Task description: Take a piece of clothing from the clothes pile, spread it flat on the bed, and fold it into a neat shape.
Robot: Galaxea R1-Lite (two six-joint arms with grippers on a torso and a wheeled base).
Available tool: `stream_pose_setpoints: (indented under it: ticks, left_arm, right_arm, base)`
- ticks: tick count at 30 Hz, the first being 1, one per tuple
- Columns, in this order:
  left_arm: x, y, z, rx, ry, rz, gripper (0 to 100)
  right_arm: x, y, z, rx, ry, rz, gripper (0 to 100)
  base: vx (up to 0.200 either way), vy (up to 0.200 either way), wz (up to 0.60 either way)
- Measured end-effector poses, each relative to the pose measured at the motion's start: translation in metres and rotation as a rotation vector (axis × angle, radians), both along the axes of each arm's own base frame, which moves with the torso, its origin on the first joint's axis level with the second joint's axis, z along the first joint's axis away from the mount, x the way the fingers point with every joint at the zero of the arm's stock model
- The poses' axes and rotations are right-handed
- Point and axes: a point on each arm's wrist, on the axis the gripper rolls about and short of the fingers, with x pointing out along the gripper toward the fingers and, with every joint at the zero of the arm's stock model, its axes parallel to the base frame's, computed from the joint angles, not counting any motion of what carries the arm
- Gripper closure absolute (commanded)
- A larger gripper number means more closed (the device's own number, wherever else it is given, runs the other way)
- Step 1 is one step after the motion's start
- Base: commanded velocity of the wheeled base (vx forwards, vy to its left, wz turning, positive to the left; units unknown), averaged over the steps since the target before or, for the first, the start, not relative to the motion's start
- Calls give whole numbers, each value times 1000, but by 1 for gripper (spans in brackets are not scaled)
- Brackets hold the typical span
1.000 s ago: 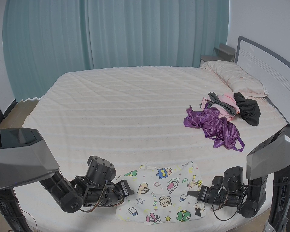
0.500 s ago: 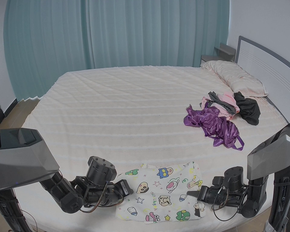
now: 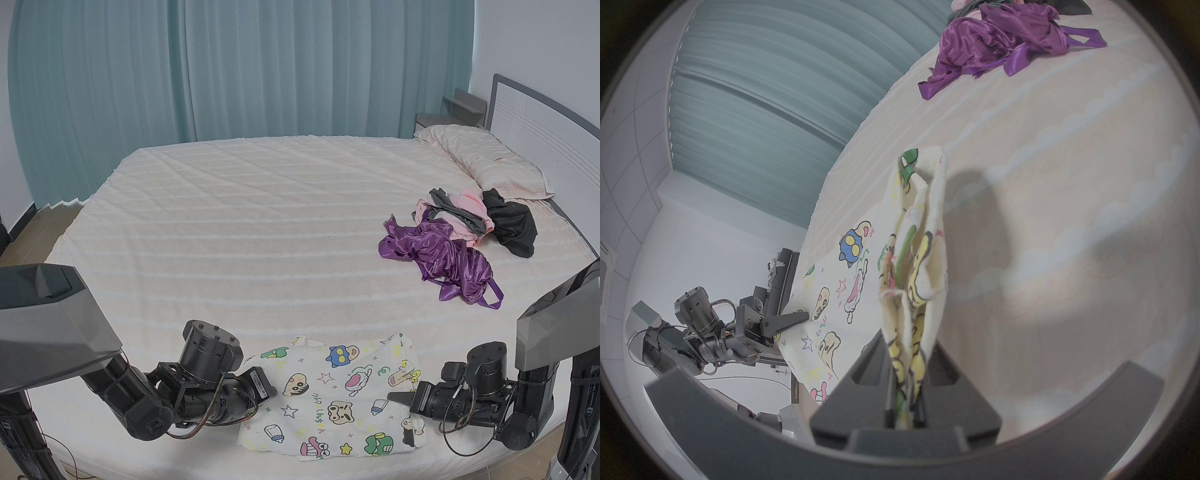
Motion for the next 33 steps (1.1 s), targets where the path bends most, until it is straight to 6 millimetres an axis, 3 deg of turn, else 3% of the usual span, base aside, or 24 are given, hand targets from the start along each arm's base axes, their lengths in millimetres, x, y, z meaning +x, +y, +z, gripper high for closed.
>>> stream_pose_setpoints:
  ticks: [33]
  left_arm:
    - [-1,0,8,-19,-18,-1,100]
  right_arm:
    - [-1,-4,9,8,-28,-17,100]
  base:
    - [0,-200,0]
